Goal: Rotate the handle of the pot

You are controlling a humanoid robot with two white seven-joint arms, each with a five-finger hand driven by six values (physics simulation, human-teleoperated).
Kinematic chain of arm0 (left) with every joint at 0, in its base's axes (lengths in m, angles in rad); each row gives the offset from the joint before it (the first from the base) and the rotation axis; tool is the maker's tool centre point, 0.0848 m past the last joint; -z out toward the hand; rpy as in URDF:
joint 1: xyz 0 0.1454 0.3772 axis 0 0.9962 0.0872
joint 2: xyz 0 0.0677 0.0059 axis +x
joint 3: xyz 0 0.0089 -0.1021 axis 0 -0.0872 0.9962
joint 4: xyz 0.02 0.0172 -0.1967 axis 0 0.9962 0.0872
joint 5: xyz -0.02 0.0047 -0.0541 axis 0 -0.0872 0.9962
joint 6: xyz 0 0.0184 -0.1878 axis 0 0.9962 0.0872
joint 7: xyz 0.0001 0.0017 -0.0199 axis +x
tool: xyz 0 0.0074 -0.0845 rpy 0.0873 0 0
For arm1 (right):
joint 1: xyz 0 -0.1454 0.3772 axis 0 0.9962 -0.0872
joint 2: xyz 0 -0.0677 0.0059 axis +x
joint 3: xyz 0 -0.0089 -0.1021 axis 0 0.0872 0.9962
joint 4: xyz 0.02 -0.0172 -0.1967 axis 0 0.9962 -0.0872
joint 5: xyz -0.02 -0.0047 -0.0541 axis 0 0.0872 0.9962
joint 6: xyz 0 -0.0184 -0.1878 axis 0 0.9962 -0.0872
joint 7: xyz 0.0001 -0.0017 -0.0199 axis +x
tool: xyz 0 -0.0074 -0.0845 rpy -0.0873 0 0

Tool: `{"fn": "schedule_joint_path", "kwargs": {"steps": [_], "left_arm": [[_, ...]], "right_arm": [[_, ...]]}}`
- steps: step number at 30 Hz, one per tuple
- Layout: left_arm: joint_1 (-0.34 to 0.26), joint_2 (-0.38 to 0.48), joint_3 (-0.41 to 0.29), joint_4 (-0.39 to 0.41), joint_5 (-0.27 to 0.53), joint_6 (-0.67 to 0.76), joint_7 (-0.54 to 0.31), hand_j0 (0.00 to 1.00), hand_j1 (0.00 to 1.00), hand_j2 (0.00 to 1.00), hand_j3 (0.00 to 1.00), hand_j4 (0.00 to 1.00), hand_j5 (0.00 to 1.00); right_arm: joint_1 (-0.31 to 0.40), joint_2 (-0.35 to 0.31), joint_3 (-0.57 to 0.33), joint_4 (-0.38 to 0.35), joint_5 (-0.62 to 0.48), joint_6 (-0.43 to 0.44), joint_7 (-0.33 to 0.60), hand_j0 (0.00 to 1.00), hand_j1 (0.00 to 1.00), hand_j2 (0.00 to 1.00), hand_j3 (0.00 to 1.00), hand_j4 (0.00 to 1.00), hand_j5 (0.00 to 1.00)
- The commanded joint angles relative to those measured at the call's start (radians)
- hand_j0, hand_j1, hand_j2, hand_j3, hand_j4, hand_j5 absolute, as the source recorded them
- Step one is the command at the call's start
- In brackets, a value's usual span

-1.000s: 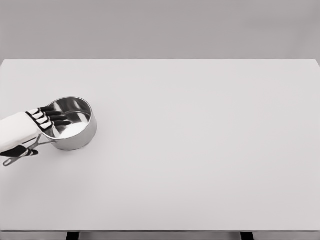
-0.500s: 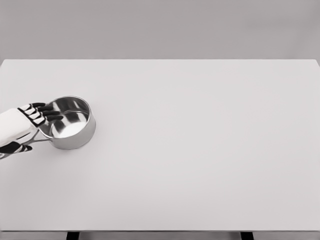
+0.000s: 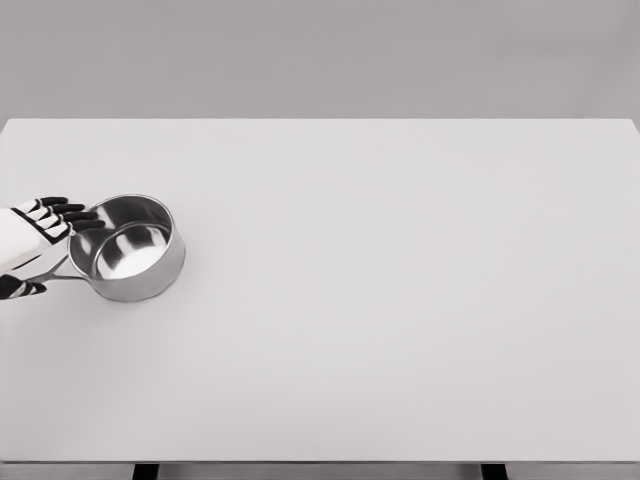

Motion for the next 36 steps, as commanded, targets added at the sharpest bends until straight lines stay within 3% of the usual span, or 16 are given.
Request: {"fn": "schedule_joint_path", "kwargs": {"steps": [1, 17, 36], "left_arm": [[0.000, 0.001, 0.001, 0.003, 0.006, 0.001, 0.001, 1.00, 1.00, 1.00, 1.00, 1.00, 1.00], [0.034, -0.009, -0.003, 0.010, -0.010, 0.001, 0.001, 1.00, 1.00, 1.00, 1.00, 1.00, 1.00], [-0.017, -0.034, -0.002, 0.122, -0.011, 0.001, 0.001, 1.00, 1.00, 1.00, 1.00, 1.00, 1.00]], "right_arm": [[0.000, 0.000, 0.000, 0.000, 0.000, 0.000, 0.000, 1.00, 1.00, 1.00, 1.00, 1.00, 1.00], [0.000, 0.000, 0.000, 0.000, 0.000, -0.001, 0.000, 1.00, 1.00, 1.00, 1.00, 1.00, 1.00], [0.000, 0.000, 0.000, 0.000, 0.000, 0.000, 0.000, 1.00, 1.00, 1.00, 1.00, 1.00, 1.00]]}}
